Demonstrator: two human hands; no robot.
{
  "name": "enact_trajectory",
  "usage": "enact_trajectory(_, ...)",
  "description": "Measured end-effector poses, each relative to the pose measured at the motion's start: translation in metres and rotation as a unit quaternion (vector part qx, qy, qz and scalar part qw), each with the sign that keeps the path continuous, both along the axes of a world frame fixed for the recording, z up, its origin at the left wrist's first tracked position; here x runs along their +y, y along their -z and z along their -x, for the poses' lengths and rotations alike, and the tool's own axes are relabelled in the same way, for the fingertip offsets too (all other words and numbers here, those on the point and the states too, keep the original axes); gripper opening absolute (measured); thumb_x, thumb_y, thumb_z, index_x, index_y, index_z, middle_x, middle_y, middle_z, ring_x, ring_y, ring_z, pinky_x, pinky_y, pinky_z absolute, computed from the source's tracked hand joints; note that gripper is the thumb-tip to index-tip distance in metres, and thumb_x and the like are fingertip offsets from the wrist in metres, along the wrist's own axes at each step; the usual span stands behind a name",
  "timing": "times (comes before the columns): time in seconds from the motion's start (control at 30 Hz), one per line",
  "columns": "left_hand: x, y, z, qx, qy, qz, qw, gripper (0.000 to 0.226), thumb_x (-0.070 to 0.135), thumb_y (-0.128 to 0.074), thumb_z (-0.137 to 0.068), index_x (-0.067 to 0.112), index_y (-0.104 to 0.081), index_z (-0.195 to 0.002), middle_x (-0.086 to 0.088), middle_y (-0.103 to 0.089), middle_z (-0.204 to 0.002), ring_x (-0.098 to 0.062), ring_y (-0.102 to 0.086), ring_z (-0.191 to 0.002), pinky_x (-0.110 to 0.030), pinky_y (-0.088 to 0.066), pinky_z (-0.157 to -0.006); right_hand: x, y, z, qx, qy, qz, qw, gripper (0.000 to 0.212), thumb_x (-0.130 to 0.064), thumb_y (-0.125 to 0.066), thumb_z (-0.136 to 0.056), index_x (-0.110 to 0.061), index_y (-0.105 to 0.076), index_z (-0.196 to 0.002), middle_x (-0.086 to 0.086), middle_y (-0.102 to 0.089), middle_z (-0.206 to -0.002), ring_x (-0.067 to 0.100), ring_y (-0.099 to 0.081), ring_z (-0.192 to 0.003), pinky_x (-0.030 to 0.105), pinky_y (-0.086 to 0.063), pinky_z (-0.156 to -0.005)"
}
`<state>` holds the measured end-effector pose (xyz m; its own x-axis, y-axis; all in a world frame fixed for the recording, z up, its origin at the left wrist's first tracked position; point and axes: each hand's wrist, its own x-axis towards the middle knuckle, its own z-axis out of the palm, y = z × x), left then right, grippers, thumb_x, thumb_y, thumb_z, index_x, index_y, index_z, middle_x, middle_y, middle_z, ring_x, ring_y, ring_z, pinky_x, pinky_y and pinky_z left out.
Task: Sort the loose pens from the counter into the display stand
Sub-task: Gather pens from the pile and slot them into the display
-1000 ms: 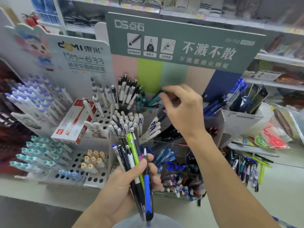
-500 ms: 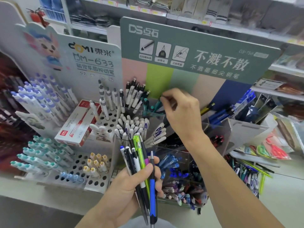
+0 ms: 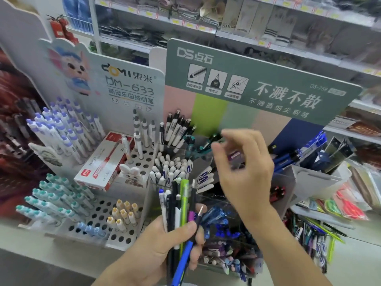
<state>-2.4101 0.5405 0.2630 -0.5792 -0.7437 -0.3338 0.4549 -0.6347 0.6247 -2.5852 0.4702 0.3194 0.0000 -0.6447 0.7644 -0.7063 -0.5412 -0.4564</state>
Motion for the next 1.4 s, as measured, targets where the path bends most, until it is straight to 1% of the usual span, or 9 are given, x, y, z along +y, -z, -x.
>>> enact_trajectory(0.07,-0.002,0.005,-0.008,-0.040,0.070,0.029,0.996,0.036,0.019,-0.080,-0.083,-0.002,-0.063,-0.108,-0.022,-0.057,-0.083,-0.028,-0.054,-0.062,-0.035,-0.047,-0.059,0.031,0.005,-0.007,-0.005,-0.103,-0.124,0.987,0.012,-0.016,-0.070,-0.094,-0.008,-0.072,-0.102,-0.002,-0.063,-0.094,0.008,-0.060,-0.082,0.015,-0.045,-0.075)
enact_trajectory(0.17,0.001,0.012,-0.015,-0.088,0.131,0.064,0.985,0.024,0.019,-0.071,-0.092,0.002,-0.057,-0.102,-0.018,-0.059,-0.083,-0.027,-0.054,-0.065,-0.034,-0.046,-0.062,0.053,0.025,0.000,0.056,-0.157,-0.375,0.912,0.021,-0.038,-0.066,-0.097,-0.031,-0.072,-0.116,-0.021,-0.057,-0.105,0.004,-0.058,-0.103,0.014,-0.042,-0.084)
enact_trajectory(0.37,0.017,0.025,-0.019,-0.124,0.170,0.086,0.974,0.036,0.025,-0.069,-0.094,-0.003,-0.054,-0.111,-0.018,-0.059,-0.089,-0.027,-0.052,-0.070,-0.031,-0.045,-0.066,0.068,0.039,0.013,-0.053,-0.140,-0.485,0.862,0.010,-0.033,-0.075,-0.091,-0.039,-0.074,-0.099,-0.016,-0.071,-0.100,0.010,-0.068,-0.096,0.036,-0.054,-0.086)
enact_trajectory(0.53,0.025,0.033,-0.027,-0.139,0.152,0.092,0.974,0.041,0.024,-0.068,-0.095,-0.008,-0.050,-0.114,-0.018,-0.058,-0.087,-0.026,-0.051,-0.069,-0.032,-0.045,-0.064,0.070,0.041,0.004,-0.221,-0.132,-0.498,0.828,0.029,-0.014,-0.082,-0.082,-0.022,-0.074,-0.109,-0.001,-0.078,-0.092,0.014,-0.074,-0.091,0.030,-0.059,-0.085)
enact_trajectory(0.7,0.031,0.039,-0.043,-0.132,0.139,0.092,0.977,0.033,0.019,-0.067,-0.095,-0.005,-0.052,-0.112,-0.019,-0.059,-0.088,-0.023,-0.053,-0.063,-0.028,-0.046,-0.060,0.066,0.039,-0.001,-0.338,-0.108,-0.463,0.812,0.028,-0.019,-0.079,-0.077,-0.011,-0.073,-0.103,0.006,-0.079,-0.095,0.019,-0.075,-0.092,0.024,-0.057,-0.078)
enact_trajectory(0.97,0.040,0.048,-0.054,-0.181,0.124,0.099,0.970,0.050,0.034,-0.071,-0.091,-0.009,-0.055,-0.111,-0.027,-0.053,-0.084,-0.030,-0.046,-0.068,-0.033,-0.042,-0.065,0.064,0.029,-0.005,-0.245,-0.107,-0.455,0.850,0.014,-0.009,-0.076,-0.087,-0.015,-0.077,-0.100,-0.002,-0.079,-0.093,0.015,-0.075,-0.083,0.024,-0.059,-0.072)
enact_trajectory(1.13,0.043,0.050,-0.055,-0.166,0.107,0.082,0.977,0.036,0.027,-0.069,-0.093,-0.006,-0.055,-0.101,-0.024,-0.055,-0.086,-0.029,-0.047,-0.068,-0.034,-0.045,-0.062,0.072,0.037,-0.012,-0.117,-0.150,-0.545,0.816,0.036,-0.017,-0.079,-0.087,-0.040,-0.075,-0.115,-0.015,-0.076,-0.100,0.007,-0.072,-0.089,0.028,-0.060,-0.083)
enact_trajectory(1.27,0.046,0.051,-0.055,-0.150,0.110,0.065,0.980,0.034,0.022,-0.067,-0.094,-0.006,-0.052,-0.107,-0.017,-0.062,-0.088,-0.025,-0.053,-0.063,-0.031,-0.047,-0.060,0.072,0.044,-0.013,-0.138,-0.145,-0.525,0.827,0.045,-0.007,-0.083,-0.081,-0.036,-0.075,-0.115,-0.004,-0.075,-0.093,0.016,-0.072,-0.087,0.036,-0.061,-0.086)
enact_trajectory(1.4,0.047,0.047,-0.063,-0.153,0.114,0.065,0.979,0.035,0.020,-0.066,-0.093,-0.007,-0.051,-0.110,-0.015,-0.062,-0.087,-0.023,-0.052,-0.061,-0.029,-0.046,-0.059,0.069,0.038,-0.010,-0.246,-0.123,-0.459,0.845,0.031,-0.003,-0.082,-0.079,-0.018,-0.075,-0.106,0.005,-0.077,-0.090,0.022,-0.075,-0.084,0.034,-0.062,-0.084)
